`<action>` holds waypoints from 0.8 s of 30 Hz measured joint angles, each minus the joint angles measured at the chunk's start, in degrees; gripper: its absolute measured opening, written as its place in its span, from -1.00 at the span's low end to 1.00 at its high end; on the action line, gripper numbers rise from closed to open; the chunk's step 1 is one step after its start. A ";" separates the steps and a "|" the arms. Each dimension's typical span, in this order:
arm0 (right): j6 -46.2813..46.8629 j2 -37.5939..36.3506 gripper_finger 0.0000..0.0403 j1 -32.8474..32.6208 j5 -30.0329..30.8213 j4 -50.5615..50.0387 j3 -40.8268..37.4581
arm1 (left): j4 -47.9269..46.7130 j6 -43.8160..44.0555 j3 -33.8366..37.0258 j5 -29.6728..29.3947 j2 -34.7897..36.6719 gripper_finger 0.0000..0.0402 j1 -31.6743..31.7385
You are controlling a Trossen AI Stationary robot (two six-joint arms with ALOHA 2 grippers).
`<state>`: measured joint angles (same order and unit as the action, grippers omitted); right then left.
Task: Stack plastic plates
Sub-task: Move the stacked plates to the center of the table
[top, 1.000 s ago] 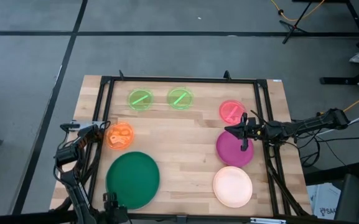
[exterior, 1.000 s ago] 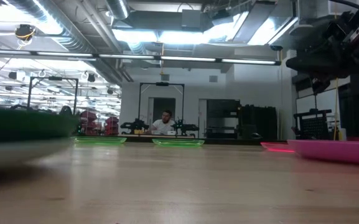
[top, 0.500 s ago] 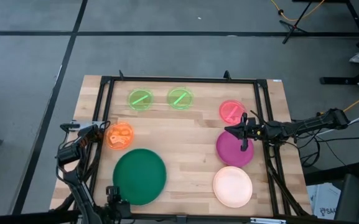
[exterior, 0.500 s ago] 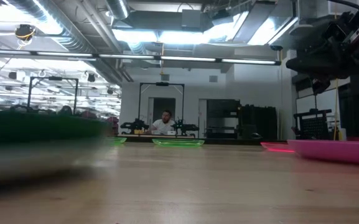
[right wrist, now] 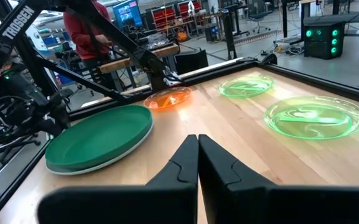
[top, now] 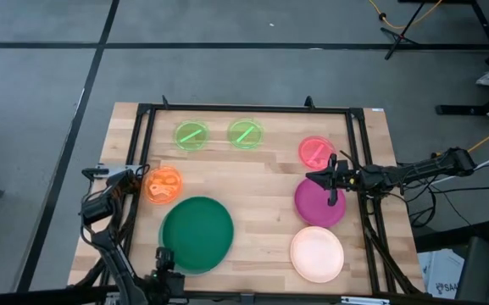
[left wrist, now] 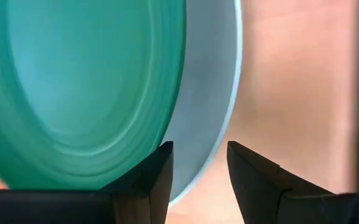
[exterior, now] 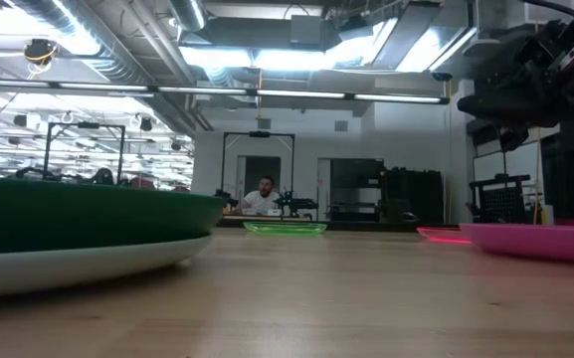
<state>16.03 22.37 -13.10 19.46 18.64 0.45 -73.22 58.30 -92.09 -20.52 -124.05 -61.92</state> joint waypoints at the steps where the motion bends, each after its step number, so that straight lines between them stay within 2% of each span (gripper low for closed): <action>1: -0.01 0.00 -1.00 0.00 0.00 -0.26 0.00 | -0.81 -1.01 0.03 -0.14 0.00 -0.28 0.42; 9: 0.10 0.02 -1.00 -0.02 -0.61 -2.26 0.02 | 1.55 -4.39 3.08 3.59 -0.08 -0.28 1.89; 15: 0.17 0.00 -1.00 0.00 -0.61 -2.06 0.02 | 2.80 -5.03 5.20 2.36 0.26 -0.31 1.98; 20: 0.48 0.00 -1.00 0.00 -0.79 -2.14 0.02 | 2.39 -6.63 5.27 -0.62 0.00 -0.53 2.79; 24: 0.55 -0.04 -1.00 0.00 -0.76 -2.11 0.02 | 1.77 -8.61 5.53 -5.53 -0.22 -0.79 3.52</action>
<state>16.58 22.33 -13.10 18.70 16.53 0.47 -71.45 49.69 -86.56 -26.05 -124.27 -58.40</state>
